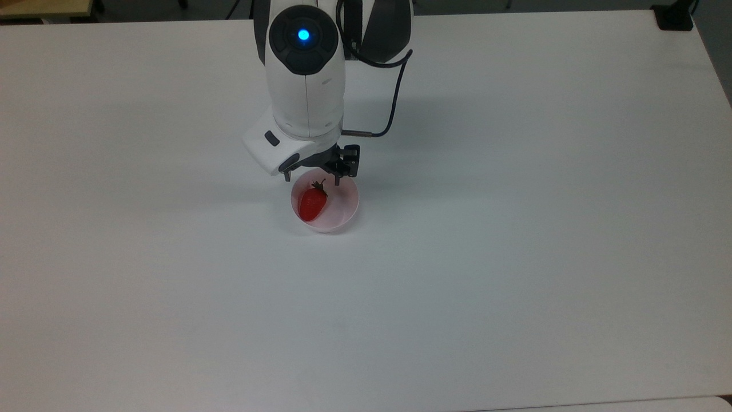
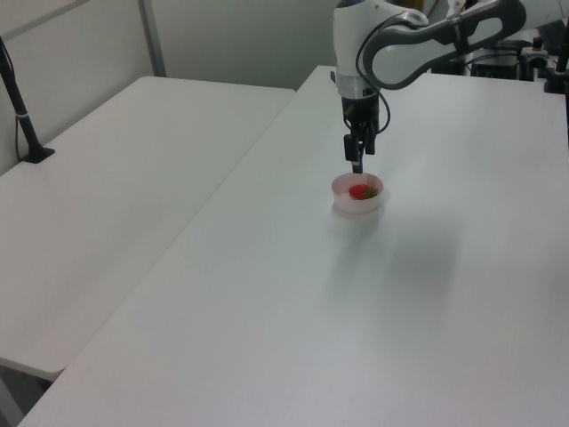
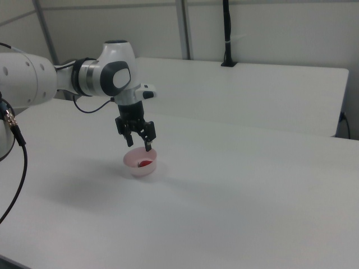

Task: Pick up strawberry from bowl
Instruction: 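Lower the gripper into the bowl and close it on the strawberry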

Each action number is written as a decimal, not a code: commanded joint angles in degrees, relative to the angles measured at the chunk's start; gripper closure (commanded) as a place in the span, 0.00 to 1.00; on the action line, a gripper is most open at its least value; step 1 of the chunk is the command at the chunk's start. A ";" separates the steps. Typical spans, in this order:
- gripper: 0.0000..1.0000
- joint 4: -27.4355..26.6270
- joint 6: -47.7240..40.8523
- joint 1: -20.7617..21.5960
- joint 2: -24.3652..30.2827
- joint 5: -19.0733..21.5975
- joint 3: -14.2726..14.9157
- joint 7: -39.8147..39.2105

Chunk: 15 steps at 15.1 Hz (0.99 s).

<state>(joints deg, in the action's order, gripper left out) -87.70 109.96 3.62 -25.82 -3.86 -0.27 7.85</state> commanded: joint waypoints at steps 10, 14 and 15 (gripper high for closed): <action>0.30 -3.79 5.17 0.16 -2.39 -0.09 -0.34 13.33; 0.30 -3.79 6.23 0.16 -3.10 -0.27 -0.34 13.69; 0.30 -3.79 6.58 0.16 -3.36 -0.27 -0.34 13.69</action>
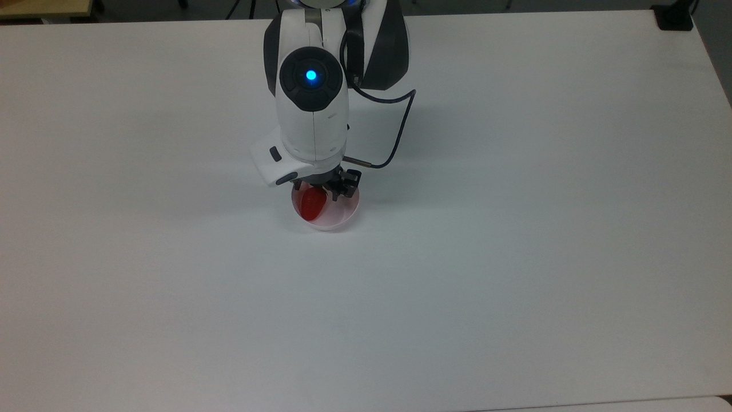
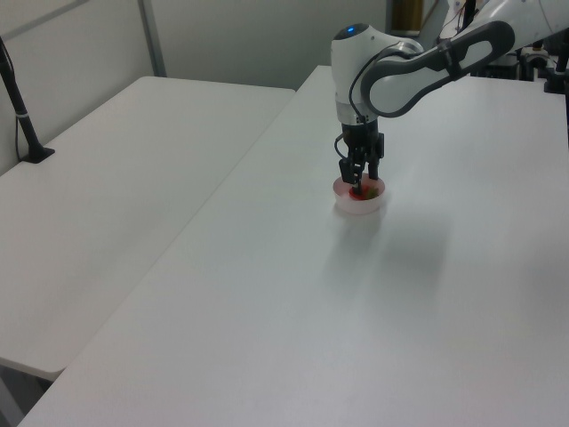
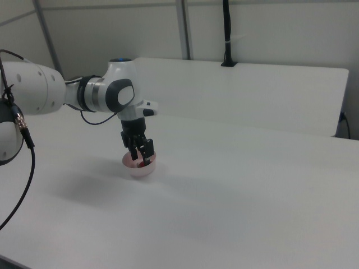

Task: Pick up strawberry from bowl
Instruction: 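Lower the gripper into the bowl and close it on the strawberry, then lift the strawberry out of the bowl and carry it beside the bowl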

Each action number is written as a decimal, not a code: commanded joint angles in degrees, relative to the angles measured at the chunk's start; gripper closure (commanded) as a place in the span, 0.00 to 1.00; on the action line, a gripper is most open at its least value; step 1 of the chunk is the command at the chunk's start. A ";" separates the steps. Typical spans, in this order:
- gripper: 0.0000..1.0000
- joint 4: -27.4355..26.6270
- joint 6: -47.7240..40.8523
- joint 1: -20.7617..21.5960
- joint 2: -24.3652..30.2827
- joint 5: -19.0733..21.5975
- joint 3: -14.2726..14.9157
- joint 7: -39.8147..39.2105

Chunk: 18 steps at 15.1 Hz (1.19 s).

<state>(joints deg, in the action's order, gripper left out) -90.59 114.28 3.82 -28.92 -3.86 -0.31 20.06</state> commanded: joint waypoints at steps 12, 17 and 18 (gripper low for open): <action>0.71 -1.08 4.19 -0.04 -1.93 -1.41 -1.27 1.21; 0.74 -0.82 3.58 -0.39 -0.61 -1.32 -1.27 0.94; 0.74 -0.73 3.40 -0.48 -0.35 -1.32 -1.27 0.94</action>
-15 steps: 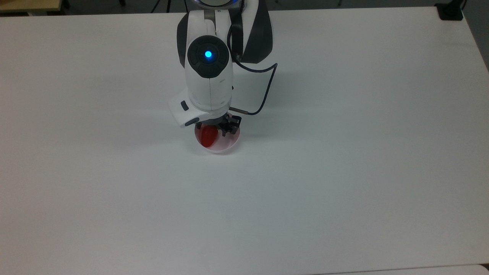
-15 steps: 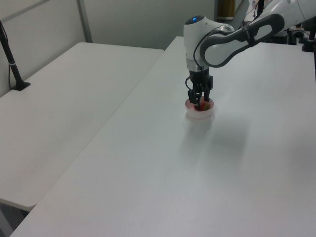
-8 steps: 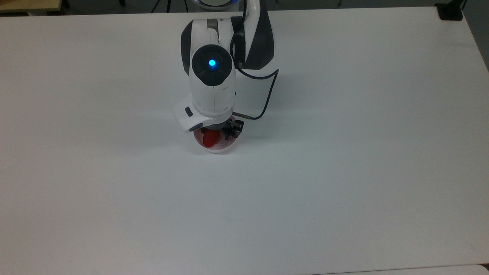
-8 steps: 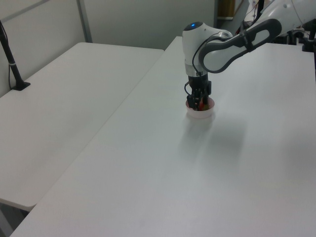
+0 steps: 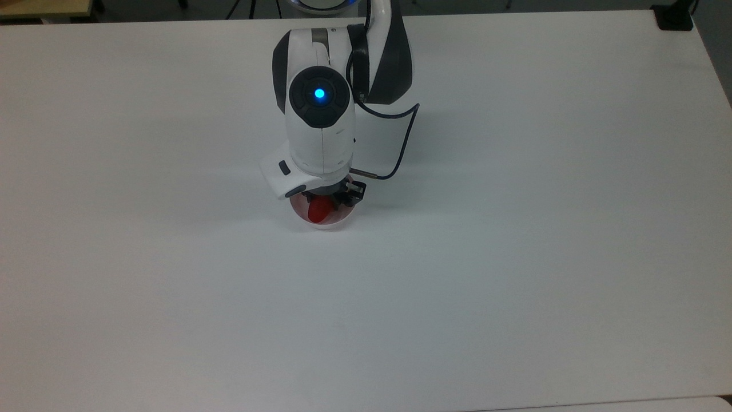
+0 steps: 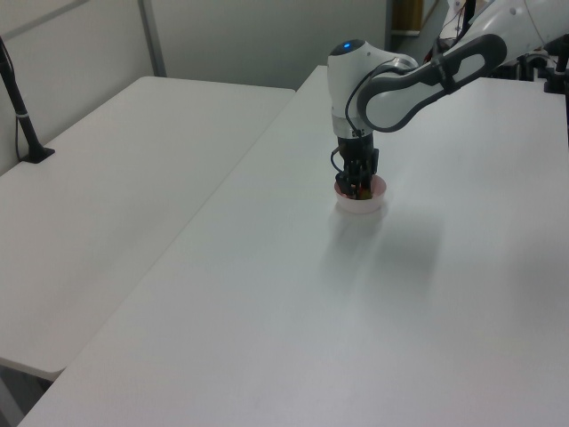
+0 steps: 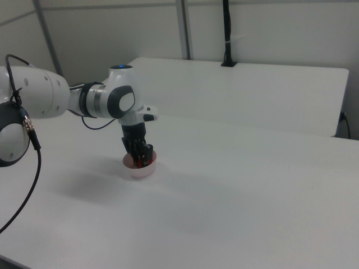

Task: Pick up strawberry from bowl
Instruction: 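Lift the strawberry out of the bowl and carry it beside the bowl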

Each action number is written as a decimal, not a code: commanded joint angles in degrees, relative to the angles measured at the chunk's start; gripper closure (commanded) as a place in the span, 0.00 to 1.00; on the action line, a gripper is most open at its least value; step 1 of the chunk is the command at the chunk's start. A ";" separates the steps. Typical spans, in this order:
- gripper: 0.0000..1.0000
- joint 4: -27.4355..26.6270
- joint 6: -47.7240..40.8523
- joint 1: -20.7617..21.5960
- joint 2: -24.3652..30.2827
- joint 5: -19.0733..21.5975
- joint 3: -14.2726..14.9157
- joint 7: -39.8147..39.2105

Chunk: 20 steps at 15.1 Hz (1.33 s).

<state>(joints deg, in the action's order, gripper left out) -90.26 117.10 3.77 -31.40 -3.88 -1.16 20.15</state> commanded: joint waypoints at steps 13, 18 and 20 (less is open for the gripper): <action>0.73 2.19 -8.82 -6.92 7.32 -1.66 1.07 -17.83; 0.73 2.19 -6.63 -13.61 4.69 -5.61 1.25 -34.37; 0.73 2.19 -2.16 -14.93 2.84 -6.05 1.25 -35.61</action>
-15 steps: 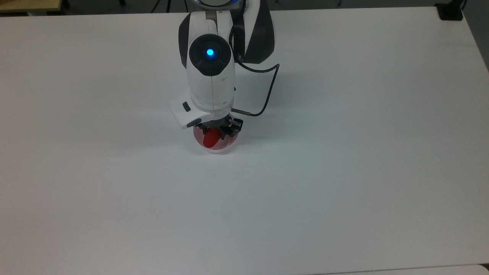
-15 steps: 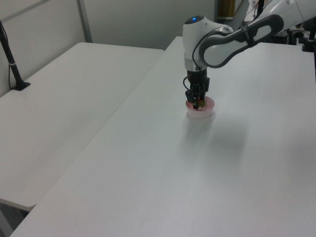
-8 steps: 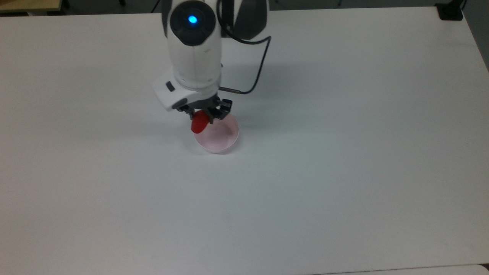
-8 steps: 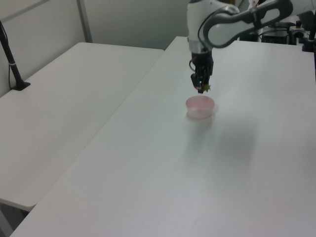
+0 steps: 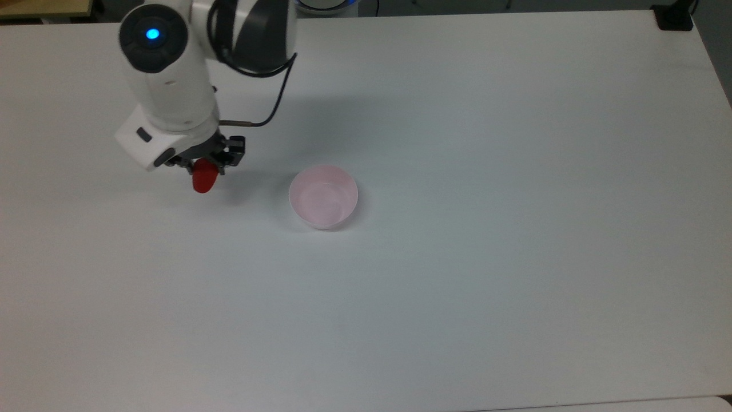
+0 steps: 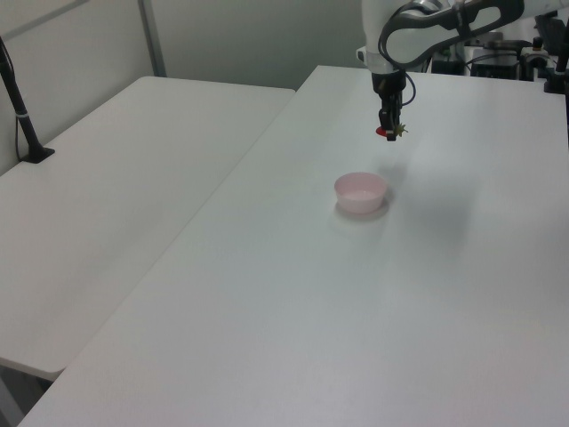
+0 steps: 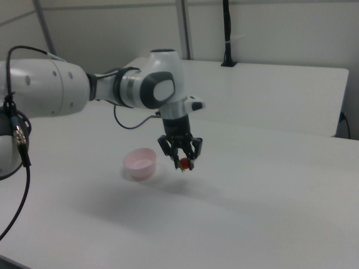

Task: Pick up strawberry from bowl
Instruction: 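Lift the strawberry out of the bowl and carry it beside the bowl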

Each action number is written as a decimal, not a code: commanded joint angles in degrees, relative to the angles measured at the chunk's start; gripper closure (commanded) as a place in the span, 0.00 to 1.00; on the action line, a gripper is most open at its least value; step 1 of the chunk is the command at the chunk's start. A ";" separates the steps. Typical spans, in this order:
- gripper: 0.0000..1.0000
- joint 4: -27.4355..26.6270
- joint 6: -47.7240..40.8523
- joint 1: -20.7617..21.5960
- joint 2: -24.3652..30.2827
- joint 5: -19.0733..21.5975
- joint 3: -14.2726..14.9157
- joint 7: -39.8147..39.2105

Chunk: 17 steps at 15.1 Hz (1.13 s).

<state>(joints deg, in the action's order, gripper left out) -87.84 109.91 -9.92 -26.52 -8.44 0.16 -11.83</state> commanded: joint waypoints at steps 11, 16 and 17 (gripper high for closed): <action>0.41 -0.32 14.90 -4.93 -7.14 -5.36 -0.07 -8.65; 0.00 -0.49 14.02 -4.59 -3.38 -4.93 -0.51 -7.86; 0.00 -0.58 10.98 -4.15 -0.93 -4.66 -0.95 -6.99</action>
<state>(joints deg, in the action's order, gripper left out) -86.95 124.31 -14.80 -33.15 -13.00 -0.02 -19.57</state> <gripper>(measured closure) 0.031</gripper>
